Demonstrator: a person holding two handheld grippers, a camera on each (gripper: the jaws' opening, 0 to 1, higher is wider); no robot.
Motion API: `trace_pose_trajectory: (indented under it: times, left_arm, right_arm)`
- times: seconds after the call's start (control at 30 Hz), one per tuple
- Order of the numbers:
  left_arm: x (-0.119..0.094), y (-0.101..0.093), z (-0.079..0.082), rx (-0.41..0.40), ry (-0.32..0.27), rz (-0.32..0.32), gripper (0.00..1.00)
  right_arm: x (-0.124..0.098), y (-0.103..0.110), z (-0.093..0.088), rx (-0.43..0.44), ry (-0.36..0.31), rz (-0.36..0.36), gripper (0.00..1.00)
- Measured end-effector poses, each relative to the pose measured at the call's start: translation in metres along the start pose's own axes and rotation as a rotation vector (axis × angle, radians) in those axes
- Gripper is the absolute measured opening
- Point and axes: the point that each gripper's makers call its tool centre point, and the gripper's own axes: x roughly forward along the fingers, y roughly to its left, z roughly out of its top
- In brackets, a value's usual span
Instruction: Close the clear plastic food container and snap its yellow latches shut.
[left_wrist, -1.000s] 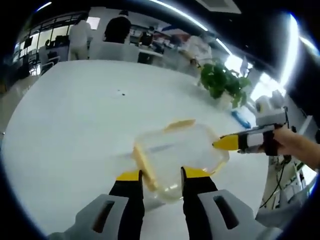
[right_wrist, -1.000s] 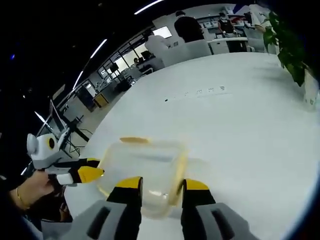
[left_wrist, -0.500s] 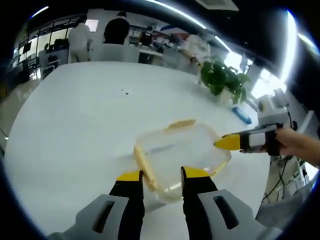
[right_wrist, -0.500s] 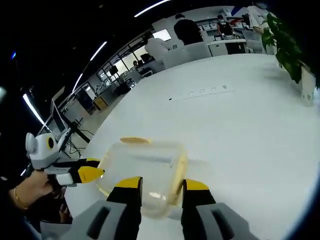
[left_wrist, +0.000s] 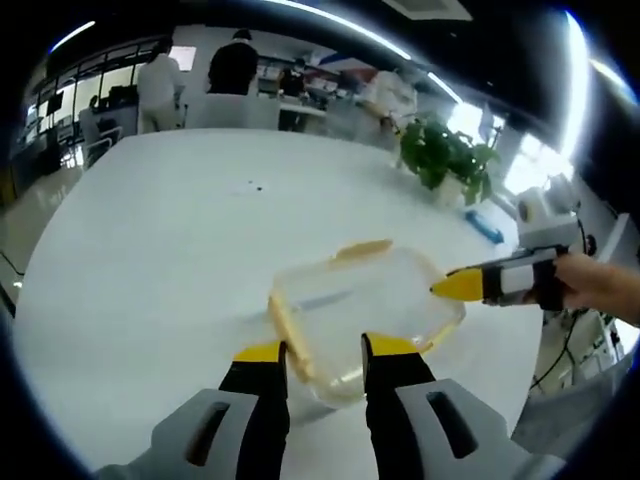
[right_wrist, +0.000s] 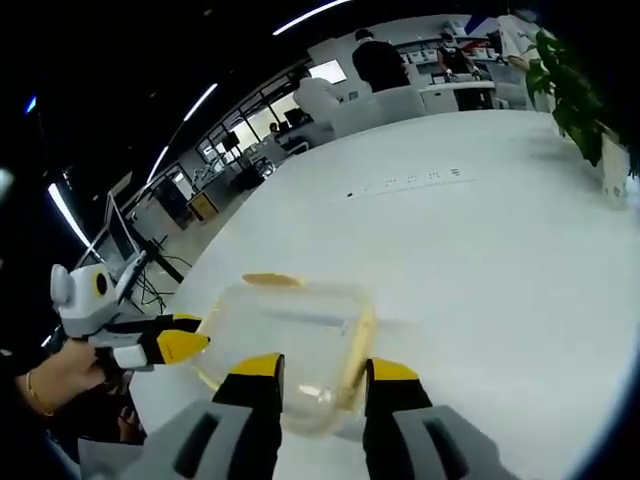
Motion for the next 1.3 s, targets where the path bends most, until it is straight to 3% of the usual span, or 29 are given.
trace_pose_trajectory:
  times: [0.23,0.37,0.6,0.73,0.9,1.2,1.3]
  left_arm:
    - [0.0,-0.002,0.003,0.087,-0.001,0.012,0.27]
    - [-0.001,-0.002,0.004,0.113,-0.005,0.02,0.27]
    - [0.0,-0.002,0.006,0.149,-0.008,0.015,0.29]
    - [-0.001,-0.003,0.008,0.218,-0.002,0.025,0.28]
    - [-0.001,-0.004,0.009,0.266,0.018,0.032,0.28]
    - [-0.002,-0.005,0.014,0.325,0.042,0.012,0.28]
    - [-0.003,-0.011,0.023,0.354,0.009,-0.007,0.28]
  right_arm:
    - [-0.001,0.0,0.0,-0.031,-0.018,0.013,0.3]
    - [-0.002,0.002,0.004,-0.124,-0.027,-0.007,0.31]
    - [-0.001,0.001,0.004,-0.123,-0.01,-0.002,0.32]
    - [-0.002,0.001,0.004,-0.148,-0.002,0.004,0.31]
    - [-0.007,-0.001,0.01,-0.252,-0.02,0.01,0.27]
    - [-0.015,0.011,0.029,-0.288,-0.075,0.053,0.29]
    - [-0.014,0.018,0.029,-0.336,-0.07,0.069,0.29]
